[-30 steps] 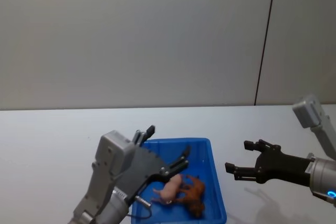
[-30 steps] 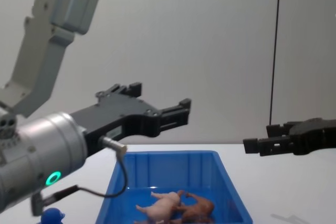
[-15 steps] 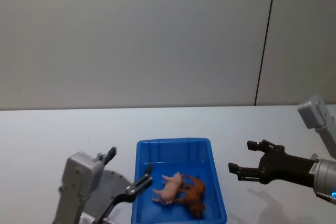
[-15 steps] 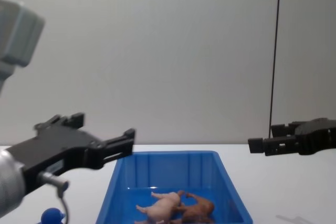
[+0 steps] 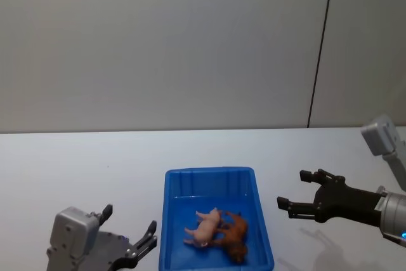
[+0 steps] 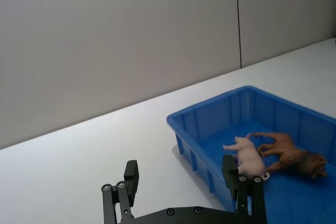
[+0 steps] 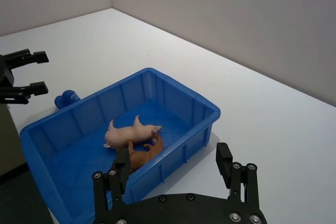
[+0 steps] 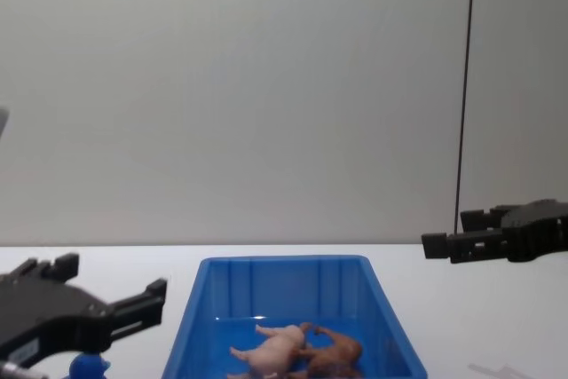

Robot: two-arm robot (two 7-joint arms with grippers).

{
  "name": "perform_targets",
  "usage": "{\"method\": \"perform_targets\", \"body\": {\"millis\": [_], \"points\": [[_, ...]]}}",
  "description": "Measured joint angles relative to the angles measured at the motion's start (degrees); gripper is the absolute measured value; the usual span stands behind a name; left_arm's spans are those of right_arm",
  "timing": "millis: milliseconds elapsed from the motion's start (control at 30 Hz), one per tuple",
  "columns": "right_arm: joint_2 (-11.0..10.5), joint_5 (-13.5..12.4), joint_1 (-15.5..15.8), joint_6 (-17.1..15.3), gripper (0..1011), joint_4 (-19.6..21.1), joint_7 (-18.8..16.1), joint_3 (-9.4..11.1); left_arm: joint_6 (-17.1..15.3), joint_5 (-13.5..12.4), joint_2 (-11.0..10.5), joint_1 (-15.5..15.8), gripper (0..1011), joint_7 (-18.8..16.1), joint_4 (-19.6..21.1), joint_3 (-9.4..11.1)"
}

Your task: Pick up the two dolls from the table and place them into the box.

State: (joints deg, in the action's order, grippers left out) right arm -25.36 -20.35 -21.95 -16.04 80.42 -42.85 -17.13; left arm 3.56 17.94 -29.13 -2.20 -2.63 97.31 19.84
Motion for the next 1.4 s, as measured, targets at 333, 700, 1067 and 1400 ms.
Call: {"method": "perform_targets", "body": {"millis": [333, 700, 1067, 1400], "points": [[0.0, -0.1, 0.1, 0.0, 1001, 0.1, 0.0, 0.0, 0.7, 1.4, -0.3, -0.4, 1002, 1.4, -3.6, -0.7], [-0.1, -0.1, 0.1, 0.0, 1001, 0.1, 0.0, 0.0, 1.3, 1.9, 0.1, 0.4, 1001, 3.9, -7.8, -1.2], [-0.1, -0.1, 0.1, 0.0, 1001, 0.1, 0.0, 0.0, 0.8, 1.3, 1.3, 2.8, 1002, 7.8, -12.1, -1.5], [-0.1, -0.1, 0.1, 0.0, 1001, 0.1, 0.0, 0.0, -1.4, -0.1, 2.2, 4.8, 729, 10.2, -14.5, -1.8]]}}
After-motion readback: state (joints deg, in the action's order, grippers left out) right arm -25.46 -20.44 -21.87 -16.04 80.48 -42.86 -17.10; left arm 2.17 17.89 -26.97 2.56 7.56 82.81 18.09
